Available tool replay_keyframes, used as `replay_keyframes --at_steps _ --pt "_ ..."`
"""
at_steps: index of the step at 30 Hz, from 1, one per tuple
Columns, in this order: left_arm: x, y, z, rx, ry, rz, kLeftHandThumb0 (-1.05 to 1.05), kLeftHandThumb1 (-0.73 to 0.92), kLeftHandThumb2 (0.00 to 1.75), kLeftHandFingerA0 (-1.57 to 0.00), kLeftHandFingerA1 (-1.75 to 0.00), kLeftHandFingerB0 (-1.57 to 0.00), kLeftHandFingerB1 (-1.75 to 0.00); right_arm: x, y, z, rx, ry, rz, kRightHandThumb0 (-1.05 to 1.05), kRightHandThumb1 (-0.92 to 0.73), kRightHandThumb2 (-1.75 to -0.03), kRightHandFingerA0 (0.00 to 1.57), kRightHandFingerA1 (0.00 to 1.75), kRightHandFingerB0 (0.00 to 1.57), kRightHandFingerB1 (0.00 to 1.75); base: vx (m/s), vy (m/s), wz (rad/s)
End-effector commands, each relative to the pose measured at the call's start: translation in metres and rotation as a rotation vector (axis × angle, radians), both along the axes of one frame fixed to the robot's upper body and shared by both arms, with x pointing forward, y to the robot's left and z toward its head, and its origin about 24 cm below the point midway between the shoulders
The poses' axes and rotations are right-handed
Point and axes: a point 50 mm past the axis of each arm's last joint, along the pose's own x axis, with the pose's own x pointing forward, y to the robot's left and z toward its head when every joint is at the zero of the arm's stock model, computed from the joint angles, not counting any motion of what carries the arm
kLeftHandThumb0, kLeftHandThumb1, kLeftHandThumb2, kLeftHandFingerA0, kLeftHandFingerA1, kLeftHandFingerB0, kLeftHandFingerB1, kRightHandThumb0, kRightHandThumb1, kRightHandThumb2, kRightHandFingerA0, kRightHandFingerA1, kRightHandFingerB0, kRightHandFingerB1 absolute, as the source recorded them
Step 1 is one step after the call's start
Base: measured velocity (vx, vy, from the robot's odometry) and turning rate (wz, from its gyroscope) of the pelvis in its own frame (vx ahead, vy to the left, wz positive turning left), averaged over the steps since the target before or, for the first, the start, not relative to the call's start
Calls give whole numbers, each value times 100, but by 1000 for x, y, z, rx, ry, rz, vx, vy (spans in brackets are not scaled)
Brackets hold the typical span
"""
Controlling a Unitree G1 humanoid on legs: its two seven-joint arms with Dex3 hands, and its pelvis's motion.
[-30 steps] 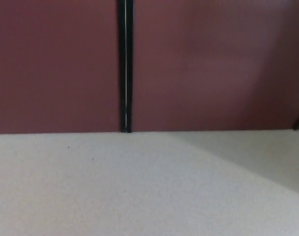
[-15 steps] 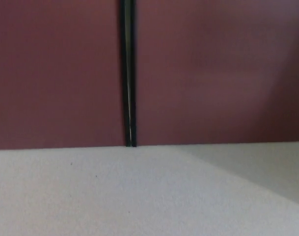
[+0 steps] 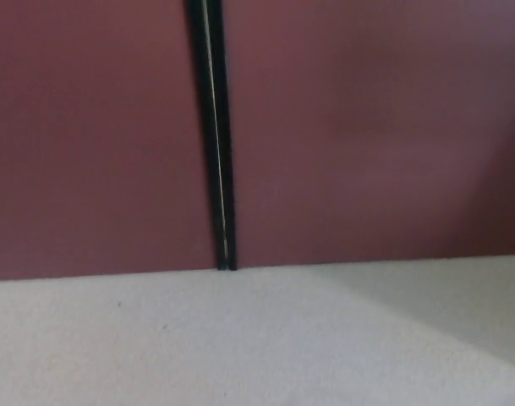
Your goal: The robot walks towards the door handle and put its right hand on it and twist the handle
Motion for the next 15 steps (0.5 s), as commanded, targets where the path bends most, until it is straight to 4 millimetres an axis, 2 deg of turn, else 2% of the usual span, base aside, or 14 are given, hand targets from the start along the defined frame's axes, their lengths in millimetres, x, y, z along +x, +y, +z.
replay_keyframes --at_steps 1,6,10,15 --pt "-14 -1 -5 -6 35 -7 -19 60 57 -53 -46 -38 -38 -12 -1 -2 7 26 -20 -41 -48 -70 59 51 41 43 304 8 3" --pt "-15 -1 -5 1 41 -7 -18 60 57 -56 -47 -39 -38 -13 0 -3 9 26 -20 -41 -48 -70 59 51 40 43 143 -11 4" --pt "-17 0 -5 -20 47 6 -20 60 58 -58 -49 -38 -38 -15 0 -4 27 30 -36 -41 -48 -70 61 52 40 43 118 -145 5" --pt "-20 -1 -6 -34 49 18 -19 61 58 -58 -50 -39 -38 -17 -1 -3 34 17 -29 -41 -48 -70 59 52 40 44 110 160 -8"
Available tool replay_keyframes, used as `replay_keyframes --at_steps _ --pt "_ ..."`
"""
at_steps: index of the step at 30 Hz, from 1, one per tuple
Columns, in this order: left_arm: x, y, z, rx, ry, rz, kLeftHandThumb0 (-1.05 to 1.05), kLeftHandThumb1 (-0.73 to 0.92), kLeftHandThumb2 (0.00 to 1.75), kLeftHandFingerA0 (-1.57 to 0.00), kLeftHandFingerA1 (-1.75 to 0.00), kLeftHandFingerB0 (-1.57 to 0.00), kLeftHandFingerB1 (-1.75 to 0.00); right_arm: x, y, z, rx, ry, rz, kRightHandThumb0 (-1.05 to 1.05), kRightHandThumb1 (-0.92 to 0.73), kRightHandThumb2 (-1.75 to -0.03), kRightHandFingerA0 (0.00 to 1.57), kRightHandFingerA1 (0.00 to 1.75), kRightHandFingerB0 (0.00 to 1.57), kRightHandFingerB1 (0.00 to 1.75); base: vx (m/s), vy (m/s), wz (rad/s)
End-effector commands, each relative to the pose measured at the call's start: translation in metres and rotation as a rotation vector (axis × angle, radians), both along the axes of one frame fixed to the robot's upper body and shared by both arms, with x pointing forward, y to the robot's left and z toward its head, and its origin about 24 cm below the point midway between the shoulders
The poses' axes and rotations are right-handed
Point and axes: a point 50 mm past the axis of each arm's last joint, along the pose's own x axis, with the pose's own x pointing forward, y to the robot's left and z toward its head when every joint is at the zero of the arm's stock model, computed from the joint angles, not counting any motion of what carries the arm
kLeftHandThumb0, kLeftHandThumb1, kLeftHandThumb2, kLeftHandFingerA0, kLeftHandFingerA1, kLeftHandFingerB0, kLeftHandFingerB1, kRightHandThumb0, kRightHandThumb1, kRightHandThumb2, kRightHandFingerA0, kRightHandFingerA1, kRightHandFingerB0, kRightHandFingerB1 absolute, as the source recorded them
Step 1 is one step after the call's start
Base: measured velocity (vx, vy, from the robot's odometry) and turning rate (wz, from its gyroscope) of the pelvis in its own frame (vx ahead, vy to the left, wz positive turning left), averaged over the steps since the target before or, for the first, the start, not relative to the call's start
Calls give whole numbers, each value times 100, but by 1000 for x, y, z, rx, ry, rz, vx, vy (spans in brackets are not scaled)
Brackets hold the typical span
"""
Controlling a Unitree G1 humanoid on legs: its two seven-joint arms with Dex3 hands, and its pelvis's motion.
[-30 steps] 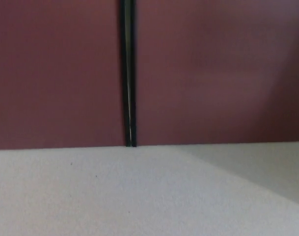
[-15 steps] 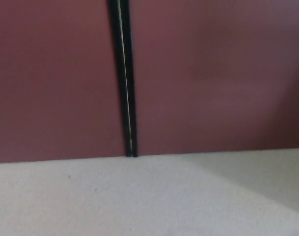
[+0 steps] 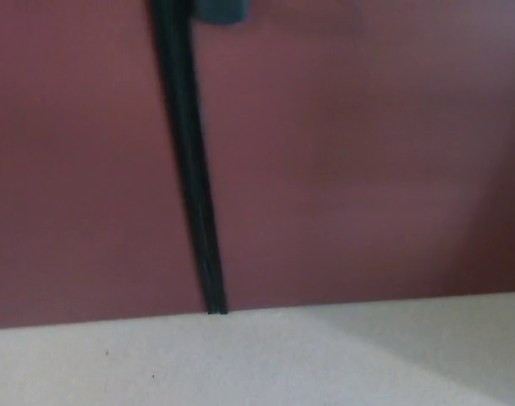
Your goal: The robot walks towards the door handle and put its right hand on it and twist the handle
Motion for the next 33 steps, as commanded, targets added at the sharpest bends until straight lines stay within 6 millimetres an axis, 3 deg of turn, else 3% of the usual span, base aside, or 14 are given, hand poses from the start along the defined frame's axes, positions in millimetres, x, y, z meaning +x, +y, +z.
replay_keyframes --at_steps 1,33 --pt "-6 1 -1 -18 16 14 -19 61 58 -58 -50 -39 -38 -5 2 -1 27 -6 -11 -41 -48 -70 59 52 40 44 123 -71 -6" --pt "-11 3 -1 -29 16 11 -20 61 58 -64 -54 -43 -40 -9 3 -3 25 30 23 -41 -48 -71 57 51 40 44 181 62 3"
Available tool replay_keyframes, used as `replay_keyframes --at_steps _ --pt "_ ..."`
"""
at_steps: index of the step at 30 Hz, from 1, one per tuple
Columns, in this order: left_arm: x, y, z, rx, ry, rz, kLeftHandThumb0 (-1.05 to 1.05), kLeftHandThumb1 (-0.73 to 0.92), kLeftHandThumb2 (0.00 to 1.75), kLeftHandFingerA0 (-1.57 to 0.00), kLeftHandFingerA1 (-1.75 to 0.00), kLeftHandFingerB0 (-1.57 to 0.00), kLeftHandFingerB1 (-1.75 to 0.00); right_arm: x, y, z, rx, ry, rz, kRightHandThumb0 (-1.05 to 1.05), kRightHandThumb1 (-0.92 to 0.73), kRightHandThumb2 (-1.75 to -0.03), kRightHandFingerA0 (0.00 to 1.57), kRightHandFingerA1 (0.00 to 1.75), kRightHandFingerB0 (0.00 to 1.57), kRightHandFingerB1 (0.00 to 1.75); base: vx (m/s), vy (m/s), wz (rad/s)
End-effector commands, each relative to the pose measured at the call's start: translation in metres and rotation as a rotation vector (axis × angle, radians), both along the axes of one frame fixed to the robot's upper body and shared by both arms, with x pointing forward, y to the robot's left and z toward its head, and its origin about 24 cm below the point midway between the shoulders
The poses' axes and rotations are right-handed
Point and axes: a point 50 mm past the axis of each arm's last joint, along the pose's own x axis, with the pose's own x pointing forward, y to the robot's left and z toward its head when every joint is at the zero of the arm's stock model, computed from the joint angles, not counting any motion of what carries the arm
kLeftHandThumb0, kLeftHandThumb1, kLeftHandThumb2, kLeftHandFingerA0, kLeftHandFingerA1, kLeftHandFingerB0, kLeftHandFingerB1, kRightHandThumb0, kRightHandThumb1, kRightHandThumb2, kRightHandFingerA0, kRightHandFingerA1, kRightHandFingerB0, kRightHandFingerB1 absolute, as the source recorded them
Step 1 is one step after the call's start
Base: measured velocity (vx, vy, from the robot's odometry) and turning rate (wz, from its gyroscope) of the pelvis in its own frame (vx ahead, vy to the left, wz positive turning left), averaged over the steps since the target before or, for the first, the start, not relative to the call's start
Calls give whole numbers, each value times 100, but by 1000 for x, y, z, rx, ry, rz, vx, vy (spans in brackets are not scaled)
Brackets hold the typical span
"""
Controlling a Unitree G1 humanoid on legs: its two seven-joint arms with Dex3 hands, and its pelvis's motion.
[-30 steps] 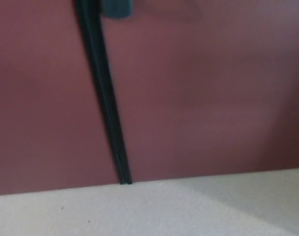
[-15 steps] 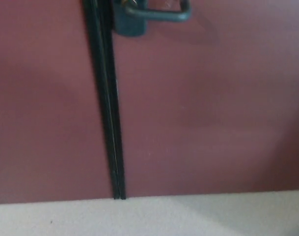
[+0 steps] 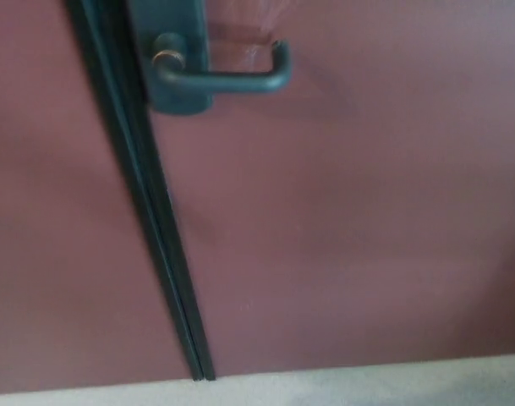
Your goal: The robot walks towards the door handle and put its right hand on it and twist the handle
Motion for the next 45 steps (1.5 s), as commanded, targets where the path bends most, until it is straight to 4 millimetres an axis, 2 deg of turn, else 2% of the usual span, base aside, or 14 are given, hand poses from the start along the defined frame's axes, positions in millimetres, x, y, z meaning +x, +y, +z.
replay_keyframes --at_steps 1,6,7,17,19,23,33,34,43,45 --pt "-5 2 0 -11 9 9 -20 61 58 -64 -54 -43 -40 -4 1 -2 16 11 -7 -41 -48 -71 57 51 40 44 194 25 -7" --pt "-4 3 0 2 14 18 -20 61 58 -65 -54 -44 -40 -4 4 -3 20 16 -11 -40 -48 -70 61 52 40 43 202 119 -11" --pt "-4 3 0 2 15 17 -20 61 58 -65 -54 -44 -40 -4 4 -3 20 17 -9 -33 -57 -56 69 44 46 35 275 188 -1" --pt "-3 3 1 0 5 6 -20 61 58 -63 -53 -46 -41 -5 5 -3 28 16 -17 -32 -58 -57 71 45 45 35 235 179 2" --pt "-3 4 1 -3 3 12 -19 61 58 -67 -55 -46 -41 -5 5 -4 27 24 -16 -33 -57 -57 70 45 45 35 129 16 8" --pt "-2 4 2 -7 8 5 -19 61 58 -63 -53 -46 -41 -8 5 -4 29 20 -10 -33 -57 -57 70 45 45 35 103 -88 -2" --pt "-3 5 2 6 13 -16 -19 61 58 -64 -53 -47 -41 -8 8 -4 29 23 2 -33 -57 -56 69 45 44 35 41 129 1" --pt "-3 6 2 6 14 -14 -19 61 58 -65 -54 -47 -41 -8 8 -4 29 22 2 -42 -48 -71 63 54 38 43 36 177 -8" --pt "-3 5 2 9 11 -17 -19 61 58 -65 -54 -47 -41 -8 8 -4 34 19 -3 -42 -48 -71 62 53 39 43 33 261 1" --pt "-1 6 3 1 14 -14 -19 61 58 -66 -54 -47 -42 -9 9 -5 45 25 -10 -41 -48 -71 56 52 38 43 93 82 8"
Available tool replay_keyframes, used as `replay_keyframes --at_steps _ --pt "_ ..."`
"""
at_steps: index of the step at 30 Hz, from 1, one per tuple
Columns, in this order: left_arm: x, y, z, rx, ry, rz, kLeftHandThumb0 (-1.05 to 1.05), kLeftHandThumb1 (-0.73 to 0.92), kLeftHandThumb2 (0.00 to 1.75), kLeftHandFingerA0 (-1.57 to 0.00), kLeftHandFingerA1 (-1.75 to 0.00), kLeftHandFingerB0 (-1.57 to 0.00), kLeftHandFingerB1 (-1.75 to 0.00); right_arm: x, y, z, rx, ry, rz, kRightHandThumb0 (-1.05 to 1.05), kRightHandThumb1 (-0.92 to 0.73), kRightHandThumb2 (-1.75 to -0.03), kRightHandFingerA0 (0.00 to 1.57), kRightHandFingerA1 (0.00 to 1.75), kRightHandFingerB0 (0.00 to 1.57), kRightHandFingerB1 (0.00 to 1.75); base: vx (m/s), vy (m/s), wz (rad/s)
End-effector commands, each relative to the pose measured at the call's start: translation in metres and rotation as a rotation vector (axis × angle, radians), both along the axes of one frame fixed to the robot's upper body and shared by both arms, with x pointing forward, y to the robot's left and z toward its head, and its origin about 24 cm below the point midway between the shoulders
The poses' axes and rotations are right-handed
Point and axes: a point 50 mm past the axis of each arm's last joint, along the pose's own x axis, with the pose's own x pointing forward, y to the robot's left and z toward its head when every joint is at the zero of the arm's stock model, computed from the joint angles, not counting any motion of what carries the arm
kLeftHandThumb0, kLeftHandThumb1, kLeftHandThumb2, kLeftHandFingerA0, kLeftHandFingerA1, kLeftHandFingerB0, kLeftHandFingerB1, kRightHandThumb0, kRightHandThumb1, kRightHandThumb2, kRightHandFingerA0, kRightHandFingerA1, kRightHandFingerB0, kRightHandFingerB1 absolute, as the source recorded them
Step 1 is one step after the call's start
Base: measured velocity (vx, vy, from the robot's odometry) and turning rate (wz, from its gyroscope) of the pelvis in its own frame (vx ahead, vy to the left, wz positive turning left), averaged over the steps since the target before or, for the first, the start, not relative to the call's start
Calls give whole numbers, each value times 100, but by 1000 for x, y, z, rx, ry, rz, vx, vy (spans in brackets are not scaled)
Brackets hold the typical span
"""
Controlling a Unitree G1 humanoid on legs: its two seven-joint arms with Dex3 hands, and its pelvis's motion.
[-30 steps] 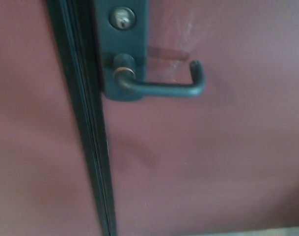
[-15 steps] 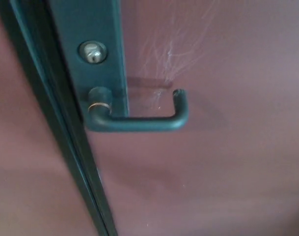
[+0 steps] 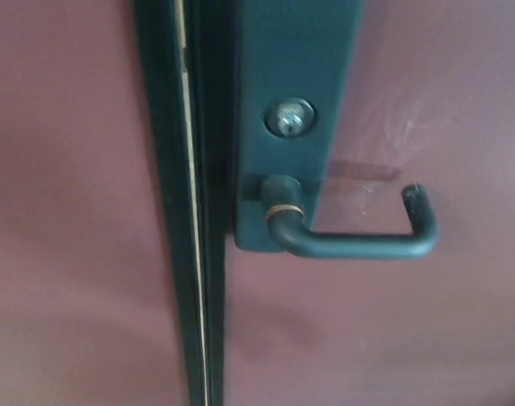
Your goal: The robot walks towards the door handle and put its right hand on it and twist the handle
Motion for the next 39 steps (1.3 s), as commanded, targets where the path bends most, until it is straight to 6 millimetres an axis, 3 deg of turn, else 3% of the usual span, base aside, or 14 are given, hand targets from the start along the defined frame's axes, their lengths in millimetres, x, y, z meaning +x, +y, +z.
replay_keyframes --at_steps 1,27,28,31,32,33,34,38,39 --pt "0 0 0 -9 6 -4 -19 61 58 -66 -54 -47 -42 -3 -1 0 10 5 -16 -41 -48 -71 56 52 38 43 0 0 0" --pt "-2 1 0 1 11 -17 -19 62 58 -67 -54 -49 -42 -5 0 -1 11 16 2 -42 -48 -71 63 54 38 43 3 -12 1" --pt "-1 0 0 4 13 -30 -26 54 68 -63 -58 -46 -48 -5 0 -1 17 3 -11 -41 -47 -72 64 55 38 44 0 0 0" --pt "-1 0 0 5 13 -32 -26 54 68 -63 -58 -46 -48 -5 0 -1 18 2 -13 -41 -47 -72 64 55 38 44 0 0 0" --pt "2 4 3 9 -1 -19 -19 62 58 -64 -52 -49 -42 2 2 1 38 -50 -5 -34 -57 -57 70 46 42 35 0 0 0" --pt "3 5 4 11 -7 -13 -19 62 58 -64 -52 -49 -42 4 3 2 46 -72 -2 -34 -57 -57 70 46 42 35 0 0 0" --pt "2 4 4 5 -13 -8 -27 55 68 -61 -58 -45 -48 5 -1 4 53 -95 7 -42 -48 -71 61 54 37 44 0 0 0" --pt "2 4 4 5 -13 -7 -27 55 68 -61 -58 -45 -48 5 -1 4 56 -97 7 -42 -48 -71 61 54 37 44 0 0 0" --pt "3 1 2 -3 -15 -13 -19 62 58 -66 -55 -49 -42 8 -11 17 75 -252 15 -44 -48 -71 51 51 35 43 0 0 0"
